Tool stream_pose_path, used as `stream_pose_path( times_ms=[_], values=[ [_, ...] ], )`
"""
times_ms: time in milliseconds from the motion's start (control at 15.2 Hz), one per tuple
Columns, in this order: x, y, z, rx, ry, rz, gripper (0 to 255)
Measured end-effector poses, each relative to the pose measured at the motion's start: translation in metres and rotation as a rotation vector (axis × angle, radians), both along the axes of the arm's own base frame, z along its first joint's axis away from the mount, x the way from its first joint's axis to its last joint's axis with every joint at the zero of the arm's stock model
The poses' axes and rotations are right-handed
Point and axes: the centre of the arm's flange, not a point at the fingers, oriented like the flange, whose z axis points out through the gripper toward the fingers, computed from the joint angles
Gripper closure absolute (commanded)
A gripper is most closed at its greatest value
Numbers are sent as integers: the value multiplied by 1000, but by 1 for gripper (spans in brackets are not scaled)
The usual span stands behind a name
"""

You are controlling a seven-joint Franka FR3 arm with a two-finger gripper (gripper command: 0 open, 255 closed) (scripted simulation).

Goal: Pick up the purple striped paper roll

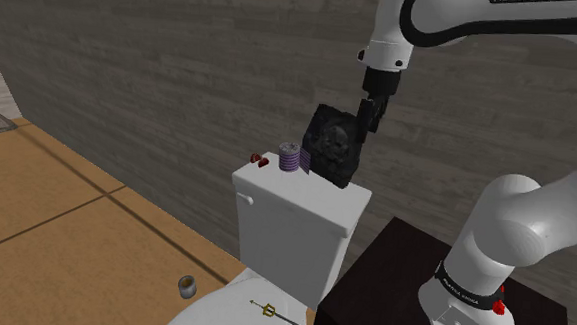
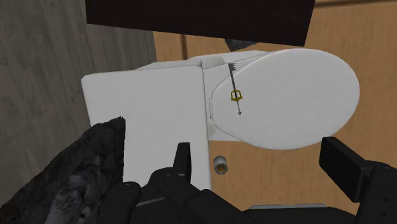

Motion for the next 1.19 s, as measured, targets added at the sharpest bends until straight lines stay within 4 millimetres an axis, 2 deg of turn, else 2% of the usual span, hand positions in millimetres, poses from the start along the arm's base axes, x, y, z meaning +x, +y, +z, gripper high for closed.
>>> stream_pose_path(
  times_ms=[132,396,858,1188],
  values=[
    [4,-3,-3,-1,0,5,0],
    [36,-26,-25,-5,1,46,0],
    [108,-67,-72,-15,1,127,0],
    [159,-90,-103,-23,1,186,0]
  ],
)
